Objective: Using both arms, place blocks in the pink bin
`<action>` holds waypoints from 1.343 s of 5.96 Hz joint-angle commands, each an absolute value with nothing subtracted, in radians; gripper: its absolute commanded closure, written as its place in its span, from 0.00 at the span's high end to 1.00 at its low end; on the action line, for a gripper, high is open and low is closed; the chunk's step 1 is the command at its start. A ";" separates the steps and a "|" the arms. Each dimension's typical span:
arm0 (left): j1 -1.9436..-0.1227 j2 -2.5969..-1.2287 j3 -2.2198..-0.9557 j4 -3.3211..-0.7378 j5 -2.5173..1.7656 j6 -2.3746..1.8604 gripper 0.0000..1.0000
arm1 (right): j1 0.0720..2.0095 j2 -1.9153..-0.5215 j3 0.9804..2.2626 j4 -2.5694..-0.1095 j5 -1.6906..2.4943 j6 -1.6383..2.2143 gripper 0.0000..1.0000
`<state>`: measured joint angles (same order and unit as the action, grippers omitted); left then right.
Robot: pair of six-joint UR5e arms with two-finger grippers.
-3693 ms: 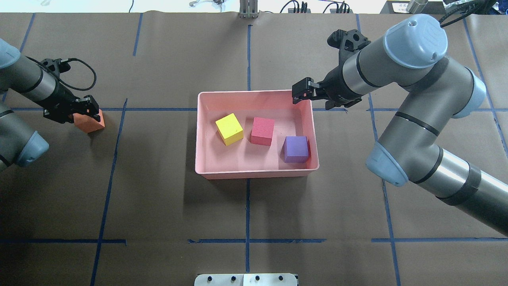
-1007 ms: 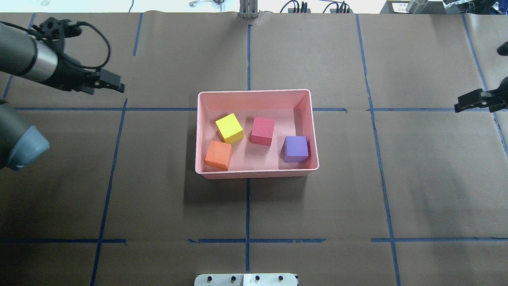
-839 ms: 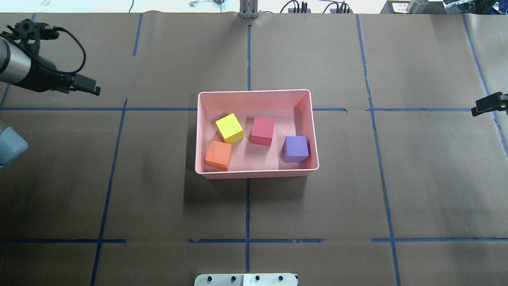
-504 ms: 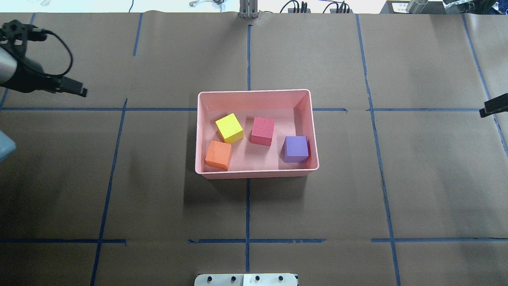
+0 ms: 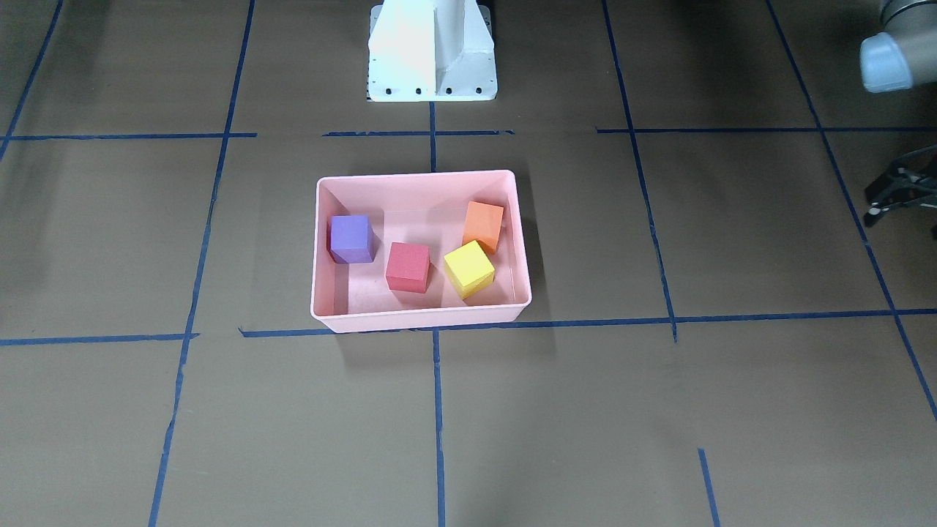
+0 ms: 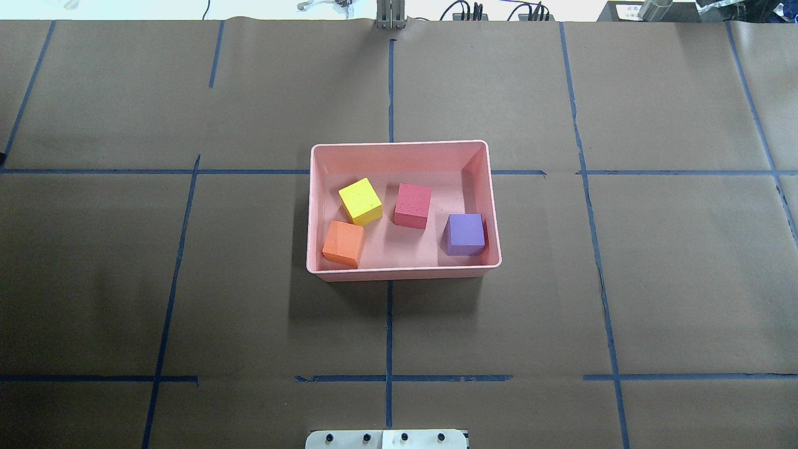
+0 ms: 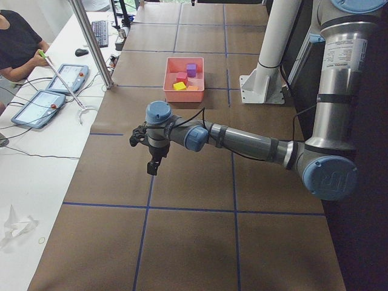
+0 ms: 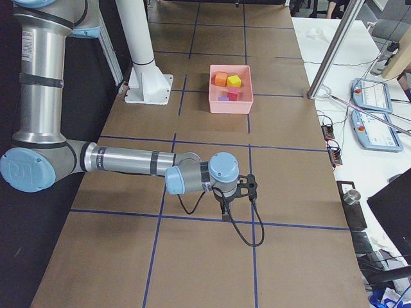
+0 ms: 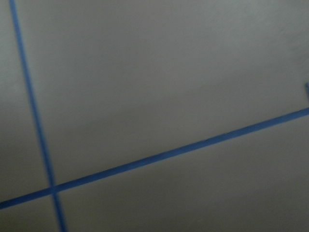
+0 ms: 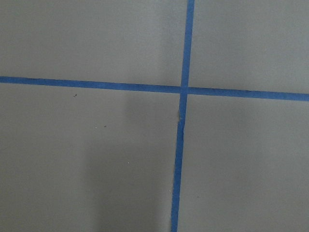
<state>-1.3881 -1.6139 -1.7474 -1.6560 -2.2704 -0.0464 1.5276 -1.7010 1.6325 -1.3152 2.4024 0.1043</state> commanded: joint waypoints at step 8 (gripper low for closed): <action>-1.516 -1.588 -1.703 -1.400 -2.375 0.183 1.00 | 1.558 -1.714 1.617 -1.525 2.408 -0.094 1.00</action>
<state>-1.5161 -1.5882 -1.7061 -1.3995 -2.3753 0.1870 1.5491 -1.7194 1.6046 -1.4474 2.3966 -0.0220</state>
